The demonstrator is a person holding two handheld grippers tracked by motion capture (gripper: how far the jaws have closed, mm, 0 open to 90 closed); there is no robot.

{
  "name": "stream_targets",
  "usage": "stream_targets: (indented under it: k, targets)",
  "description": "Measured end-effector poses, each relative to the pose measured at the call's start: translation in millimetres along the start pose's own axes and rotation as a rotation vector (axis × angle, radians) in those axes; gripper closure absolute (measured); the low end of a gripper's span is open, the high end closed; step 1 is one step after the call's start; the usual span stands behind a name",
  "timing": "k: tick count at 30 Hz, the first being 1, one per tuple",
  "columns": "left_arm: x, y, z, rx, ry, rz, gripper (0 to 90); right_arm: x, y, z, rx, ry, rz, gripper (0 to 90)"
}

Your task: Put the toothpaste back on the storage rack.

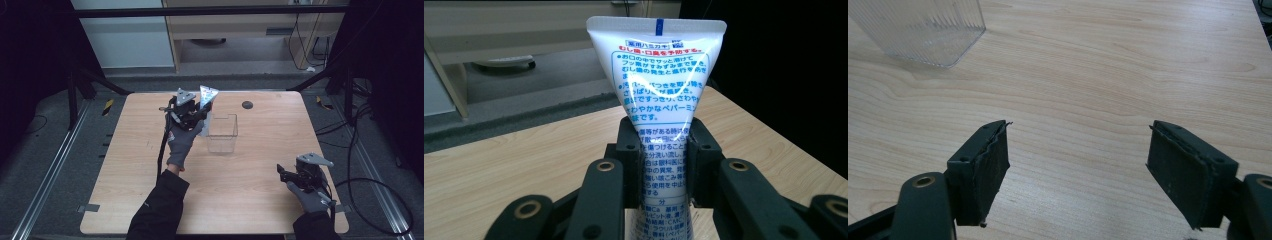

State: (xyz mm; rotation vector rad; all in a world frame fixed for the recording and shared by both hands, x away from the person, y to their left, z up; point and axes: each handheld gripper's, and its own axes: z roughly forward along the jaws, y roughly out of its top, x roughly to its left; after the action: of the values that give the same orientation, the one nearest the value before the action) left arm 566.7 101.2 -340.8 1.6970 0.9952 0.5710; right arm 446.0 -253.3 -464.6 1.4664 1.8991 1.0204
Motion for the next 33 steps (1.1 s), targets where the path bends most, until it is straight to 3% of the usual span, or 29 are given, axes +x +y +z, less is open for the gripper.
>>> stream_targets:
  k: [14, 33]
  targets:
    - [-13.3, 12.2, 25.9, 0.002, -0.023, 0.014, 72.1, -0.4, 0.1, -0.3, -0.004, 0.003, 0.002, 24.3]
    - [-16.1, -1.0, 60.4, 0.027, -0.027, 0.022, 72.0, -0.4, -0.2, -0.5, -0.001, 0.008, 0.011, 24.3]
